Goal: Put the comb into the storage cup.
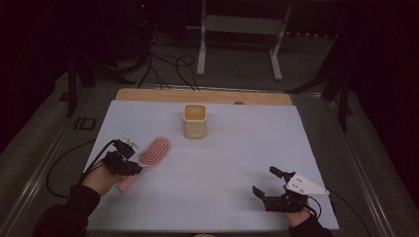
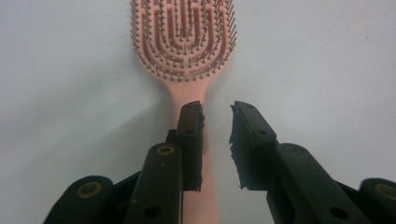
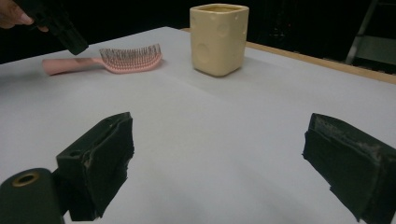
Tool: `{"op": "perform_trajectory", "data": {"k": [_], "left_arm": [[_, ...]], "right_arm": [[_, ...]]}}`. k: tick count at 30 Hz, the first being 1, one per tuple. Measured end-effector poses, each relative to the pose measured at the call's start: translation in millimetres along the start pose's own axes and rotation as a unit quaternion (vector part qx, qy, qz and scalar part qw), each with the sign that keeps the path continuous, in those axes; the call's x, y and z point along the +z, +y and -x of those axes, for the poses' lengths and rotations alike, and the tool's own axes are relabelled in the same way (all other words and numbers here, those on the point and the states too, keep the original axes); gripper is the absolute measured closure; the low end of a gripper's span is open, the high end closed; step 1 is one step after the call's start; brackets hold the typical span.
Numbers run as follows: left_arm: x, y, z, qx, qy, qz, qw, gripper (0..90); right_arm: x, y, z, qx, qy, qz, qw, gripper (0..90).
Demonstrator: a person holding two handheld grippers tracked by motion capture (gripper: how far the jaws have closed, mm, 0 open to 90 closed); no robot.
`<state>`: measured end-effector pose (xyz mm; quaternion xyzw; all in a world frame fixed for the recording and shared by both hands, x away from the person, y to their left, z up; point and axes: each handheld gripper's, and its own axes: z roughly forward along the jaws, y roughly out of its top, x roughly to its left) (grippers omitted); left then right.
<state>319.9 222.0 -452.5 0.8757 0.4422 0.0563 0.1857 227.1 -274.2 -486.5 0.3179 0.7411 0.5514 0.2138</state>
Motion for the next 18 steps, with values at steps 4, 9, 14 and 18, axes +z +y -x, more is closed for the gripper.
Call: {"op": "perform_trajectory", "data": {"k": [4, 9, 14, 18], "left_arm": [[-1.3, 0.9, -1.4, -0.002, -0.002, 0.000, 1.0000, 70.1], [-1.5, 1.7, -1.9, 0.002, -0.002, -0.014, 0.9999, 59.7], [-2.6, 2.8, -3.4, -0.001, 0.010, -0.022, 0.9997, 48.0], [-3.4, 3.5, -4.0, -0.005, 0.012, -0.026, 0.9996, 37.7]], "right_arm": [[-0.2, 0.1, -0.5, -0.003, -0.001, 0.000, 1.0000, 8.3], [-0.3, -0.2, -0.2, -0.001, -0.001, 0.000, 1.0000, 8.2], [0.3, -0.3, -0.7, 0.000, -0.001, -0.003, 1.0000, 8.3], [0.4, -0.3, -0.2, 0.001, 0.000, -0.002, 1.0000, 8.3]]}}
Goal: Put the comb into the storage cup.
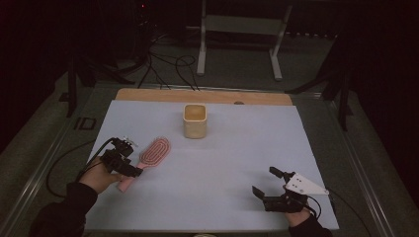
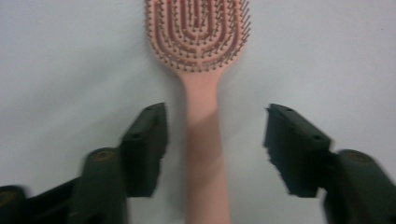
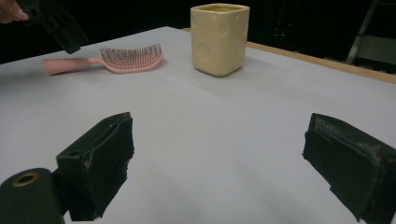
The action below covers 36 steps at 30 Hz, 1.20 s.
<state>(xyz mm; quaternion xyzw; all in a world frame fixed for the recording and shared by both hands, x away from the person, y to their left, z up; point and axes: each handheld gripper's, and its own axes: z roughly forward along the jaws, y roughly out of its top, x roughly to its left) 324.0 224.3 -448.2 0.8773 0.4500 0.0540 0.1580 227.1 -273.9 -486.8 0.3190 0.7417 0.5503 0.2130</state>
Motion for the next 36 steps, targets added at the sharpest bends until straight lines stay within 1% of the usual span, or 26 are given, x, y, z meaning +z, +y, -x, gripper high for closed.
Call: {"op": "perform_trajectory", "data": {"k": [1, 3, 4, 5, 8, 9, 11, 12, 13, 14, 15, 18, 19, 21, 22, 24, 27, 30, 31, 32, 34, 35, 36], "left_arm": [[-0.3, 0.7, 0.0, 0.001, 0.004, -0.004, 1.0000, 35.1], [-0.8, 1.8, -0.5, -0.002, 0.012, -0.004, 0.9999, 27.6], [-0.8, 1.8, -0.5, -0.002, 0.012, -0.004, 0.9999, 24.9], [-1.4, 2.6, -2.6, -0.012, 0.014, 0.000, 0.9998, 20.1], [0.2, 3.9, -5.1, -0.020, 0.017, -0.003, 0.9996, 13.5], [1.0, 3.9, -5.9, -0.022, 0.013, -0.003, 0.9997, 11.7], [1.9, 3.7, -8.7, -0.022, -0.011, -0.003, 0.9997, 4.3], [3.0, 4.0, -9.6, -0.029, -0.018, -0.003, 0.9994, 4.0], [3.9, 4.3, -9.9, -0.028, -0.017, -0.004, 0.9995, 1.8], [5.3, 4.7, -9.8, -0.025, -0.018, -0.007, 0.9995, 1.4], [6.9, 5.0, -9.7, -0.026, -0.014, -0.009, 0.9995, 0.8], [10.5, 5.9, -10.9, -0.030, -0.011, -0.006, 0.9995, 0.3], [11.7, 6.4, -11.3, -0.026, -0.012, -0.008, 0.9996, 0.3], [13.8, 7.5, -12.5, -0.031, -0.005, -0.012, 0.9995, 0.3], [14.7, 7.8, -13.7, -0.029, -0.012, -0.011, 0.9994, 0.4], [16.8, 8.8, -15.7, -0.033, -0.012, -0.011, 0.9993, 0.4], [19.6, 10.5, -19.3, -0.037, -0.019, -0.013, 0.9990, 0.4], [23.7, 12.3, -19.8, -0.039, -0.025, -0.020, 0.9987, 0.6], [24.8, 13.1, -19.4, -0.036, -0.025, -0.023, 0.9988, 1.2], [26.0, 13.9, -18.7, -0.035, -0.019, -0.026, 0.9989, 2.4], [27.9, 15.0, -18.5, -0.034, -0.022, -0.031, 0.9987, 5.5], [29.1, 15.7, -18.0, -0.036, -0.020, -0.032, 0.9986, 6.5], [30.0, 16.4, -17.8, -0.034, -0.019, -0.035, 0.9986, 8.0]], "right_arm": [[0.1, -0.1, -0.1, -0.001, -0.001, -0.001, 1.0000, 8.3], [0.0, 0.2, -0.7, 0.000, 0.000, 0.000, 1.0000, 8.3], [0.0, 0.2, -0.7, 0.000, 0.000, 0.000, 1.0000, 8.3], [0.2, 0.1, -0.1, 0.000, 0.000, 0.000, 1.0000, 8.3], [0.3, 0.1, -0.9, -0.001, 0.000, -0.002, 1.0000, 8.3], [0.2, 0.3, -0.8, -0.001, 0.000, 0.000, 1.0000, 8.3], [0.4, -0.1, 0.0, 0.001, 0.001, -0.001, 1.0000, 8.3], [0.6, -0.4, 0.0, 0.001, 0.001, -0.002, 1.0000, 8.3], [0.8, -0.5, -0.1, 0.000, 0.001, -0.001, 1.0000, 8.3], [0.6, -0.3, -0.3, 0.000, 0.001, -0.001, 1.0000, 8.3], [0.4, 0.1, -0.3, 0.000, 0.000, -0.001, 1.0000, 8.3], [0.5, 0.2, -1.0, 0.001, 0.002, -0.001, 1.0000, 8.2], [0.3, 0.2, -1.1, -0.002, 0.002, -0.001, 1.0000, 8.3], [0.4, 0.4, -0.7, 0.000, 0.001, 0.000, 1.0000, 8.3], [0.6, 0.1, -0.1, 0.001, 0.001, 0.000, 1.0000, 8.3], [1.0, -0.4, 0.0, 0.000, 0.002, -0.002, 1.0000, 8.3], [0.7, 0.1, -0.2, 0.000, 0.002, 0.000, 1.0000, 8.3], [1.1, -0.5, -0.2, 0.000, 0.003, -0.002, 1.0000, 8.2], [1.0, -0.4, -0.4, -0.001, 0.003, -0.001, 1.0000, 8.3], [0.8, -0.1, -0.6, 0.000, 0.004, 0.000, 1.0000, 8.2], [0.9, -0.3, 0.1, 0.001, 0.004, 0.000, 1.0000, 8.3], [1.1, -0.5, 0.3, 0.000, 0.004, -0.001, 1.0000, 8.3], [1.0, -0.4, -0.1, 0.000, 0.003, -0.002, 1.0000, 8.3]]}}
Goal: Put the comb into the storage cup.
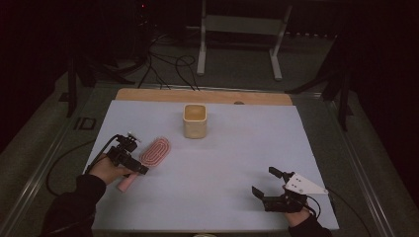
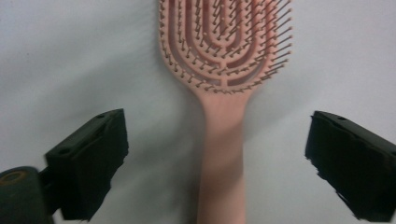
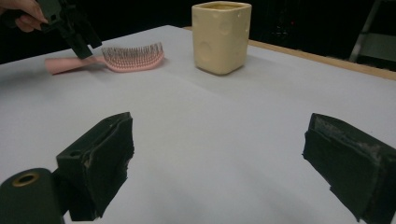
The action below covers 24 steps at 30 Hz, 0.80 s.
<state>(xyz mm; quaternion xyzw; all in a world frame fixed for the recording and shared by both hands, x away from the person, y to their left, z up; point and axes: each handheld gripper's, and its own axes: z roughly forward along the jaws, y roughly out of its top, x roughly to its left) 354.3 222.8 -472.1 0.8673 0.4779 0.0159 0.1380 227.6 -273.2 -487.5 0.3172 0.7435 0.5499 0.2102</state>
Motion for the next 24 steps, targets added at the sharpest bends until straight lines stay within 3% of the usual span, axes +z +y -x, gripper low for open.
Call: {"op": "perform_trajectory", "data": {"k": [8, 16, 24], "left_arm": [[3.0, 3.9, 1.1, 0.004, 0.005, -0.017, 0.9998, 22.8], [5.7, 5.6, 1.4, -0.004, 0.006, -0.020, 0.9998, 38.1], [10.8, 8.0, 4.6, 0.006, 0.013, -0.038, 0.9992, 52.9]], "right_arm": [[-0.8, 0.6, -0.4, 0.001, 0.000, 0.003, 1.0000, 8.3], [-0.4, 0.2, 0.1, 0.001, 0.000, 0.002, 1.0000, 8.3], [-0.9, 0.5, -0.6, 0.000, -0.001, 0.002, 1.0000, 8.3]]}}
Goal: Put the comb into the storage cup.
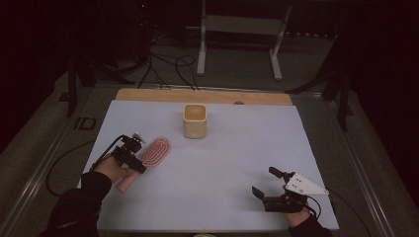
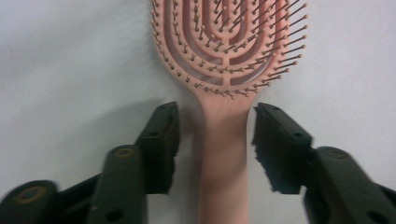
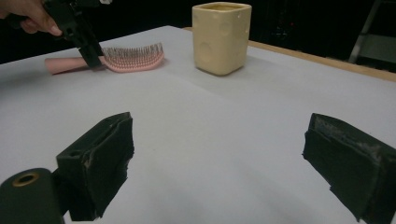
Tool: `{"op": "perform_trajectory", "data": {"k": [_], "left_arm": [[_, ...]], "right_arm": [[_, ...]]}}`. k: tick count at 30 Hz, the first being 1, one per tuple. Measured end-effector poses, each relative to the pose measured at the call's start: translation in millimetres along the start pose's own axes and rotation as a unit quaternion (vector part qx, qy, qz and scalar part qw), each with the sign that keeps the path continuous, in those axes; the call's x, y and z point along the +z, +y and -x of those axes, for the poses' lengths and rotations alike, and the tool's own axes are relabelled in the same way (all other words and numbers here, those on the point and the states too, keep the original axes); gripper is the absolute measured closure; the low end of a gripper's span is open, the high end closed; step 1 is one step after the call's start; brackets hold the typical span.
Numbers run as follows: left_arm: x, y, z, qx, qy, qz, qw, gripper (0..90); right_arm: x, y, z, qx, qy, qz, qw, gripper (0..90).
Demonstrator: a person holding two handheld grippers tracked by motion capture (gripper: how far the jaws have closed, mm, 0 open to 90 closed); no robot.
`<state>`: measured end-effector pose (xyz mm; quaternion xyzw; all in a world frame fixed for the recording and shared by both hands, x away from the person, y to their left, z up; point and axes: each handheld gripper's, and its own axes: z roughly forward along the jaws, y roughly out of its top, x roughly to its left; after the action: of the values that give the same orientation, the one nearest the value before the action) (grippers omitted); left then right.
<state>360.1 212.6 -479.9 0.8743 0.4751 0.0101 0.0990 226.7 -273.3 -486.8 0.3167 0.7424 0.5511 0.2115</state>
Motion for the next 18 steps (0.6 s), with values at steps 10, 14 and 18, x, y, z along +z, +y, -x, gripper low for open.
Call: {"op": "perform_trajectory", "data": {"k": [10, 14, 18], "left_arm": [[4.8, 4.1, 1.6, 0.001, -0.005, -0.013, 0.9999, 66.0], [4.8, 4.3, 1.1, 0.001, -0.007, -0.018, 0.9998, 67.2], [5.3, 4.2, -0.2, -0.005, -0.014, -0.019, 0.9997, 67.8]], "right_arm": [[0.3, -0.5, 0.8, 0.002, 0.000, -0.001, 1.0000, 8.3], [0.0, -0.1, 1.4, 0.001, 0.000, 0.000, 1.0000, 8.3], [0.0, 0.0, 0.7, 0.000, 0.000, 0.000, 1.0000, 8.3]]}}
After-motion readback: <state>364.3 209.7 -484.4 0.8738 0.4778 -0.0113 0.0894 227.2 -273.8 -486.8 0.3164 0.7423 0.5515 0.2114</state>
